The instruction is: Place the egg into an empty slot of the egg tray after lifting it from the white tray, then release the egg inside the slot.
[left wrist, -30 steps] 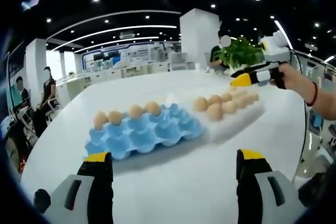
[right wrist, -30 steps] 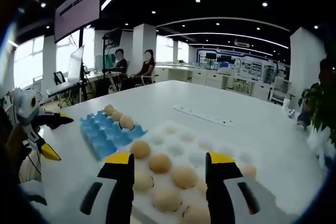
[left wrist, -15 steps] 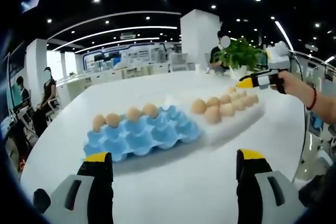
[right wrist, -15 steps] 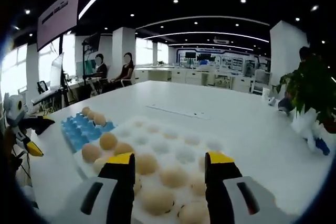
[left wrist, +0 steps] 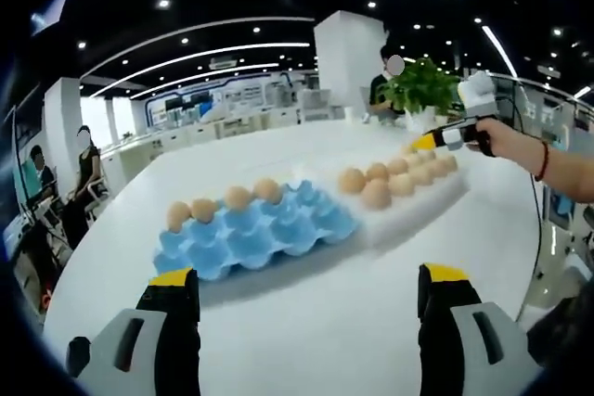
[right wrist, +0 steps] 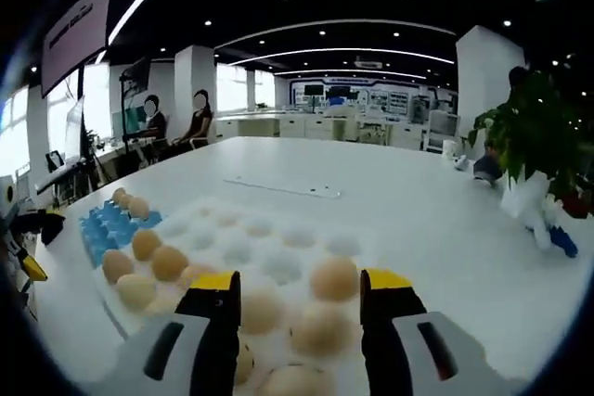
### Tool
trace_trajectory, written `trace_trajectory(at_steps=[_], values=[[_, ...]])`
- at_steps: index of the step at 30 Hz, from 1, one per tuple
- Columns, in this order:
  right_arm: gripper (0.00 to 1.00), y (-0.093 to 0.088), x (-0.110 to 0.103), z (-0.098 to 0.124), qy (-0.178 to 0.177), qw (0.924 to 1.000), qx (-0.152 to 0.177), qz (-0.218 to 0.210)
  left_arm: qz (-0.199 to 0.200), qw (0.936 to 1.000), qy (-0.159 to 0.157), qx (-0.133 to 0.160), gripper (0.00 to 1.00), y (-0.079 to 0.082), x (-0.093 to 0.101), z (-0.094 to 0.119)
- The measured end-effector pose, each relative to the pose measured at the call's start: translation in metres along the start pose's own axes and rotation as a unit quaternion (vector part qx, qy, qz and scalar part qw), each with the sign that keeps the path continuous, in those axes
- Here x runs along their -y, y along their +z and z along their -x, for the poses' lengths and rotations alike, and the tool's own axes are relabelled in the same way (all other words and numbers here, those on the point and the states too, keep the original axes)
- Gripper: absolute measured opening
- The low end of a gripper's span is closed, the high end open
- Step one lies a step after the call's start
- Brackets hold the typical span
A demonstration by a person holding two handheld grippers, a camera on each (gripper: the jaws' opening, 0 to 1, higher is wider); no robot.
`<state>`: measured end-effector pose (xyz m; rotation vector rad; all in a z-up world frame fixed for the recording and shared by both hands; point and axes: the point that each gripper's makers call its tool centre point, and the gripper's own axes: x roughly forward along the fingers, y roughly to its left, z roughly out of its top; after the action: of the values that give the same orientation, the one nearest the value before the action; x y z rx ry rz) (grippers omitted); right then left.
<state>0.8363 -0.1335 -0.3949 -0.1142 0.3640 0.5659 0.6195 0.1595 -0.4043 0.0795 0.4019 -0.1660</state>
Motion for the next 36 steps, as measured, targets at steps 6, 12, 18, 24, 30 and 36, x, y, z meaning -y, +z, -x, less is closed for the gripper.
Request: trace_trajectory(at_steps=[6,12,18,24,30,36], values=[[0.53,-0.003,0.004,-0.013,-0.003,0.9999,-0.007,-0.009,0.009,0.9999,0.003,0.007,1.00,0.001,-0.001,0.002],[0.52,-0.008,0.014,-0.027,-0.012,0.9993,-0.013,-0.033,0.010,0.9999,0.003,0.008,1.00,0.002,0.001,0.004],[0.50,-0.009,0.020,-0.035,-0.020,0.9991,-0.015,-0.035,0.012,0.9999,0.003,0.006,1.00,0.000,-0.002,0.003],[0.47,-0.013,0.024,-0.042,-0.026,0.9987,-0.020,-0.038,0.014,0.9999,0.005,0.001,1.00,-0.003,-0.010,-0.001],[0.44,-0.014,0.025,-0.042,-0.034,0.9987,-0.023,-0.032,0.015,0.9998,0.010,0.002,1.00,-0.002,-0.020,-0.004],[0.41,-0.015,0.029,-0.045,-0.044,0.9985,-0.027,-0.021,0.014,0.9998,0.013,0.003,1.00,-0.001,-0.018,-0.002]])
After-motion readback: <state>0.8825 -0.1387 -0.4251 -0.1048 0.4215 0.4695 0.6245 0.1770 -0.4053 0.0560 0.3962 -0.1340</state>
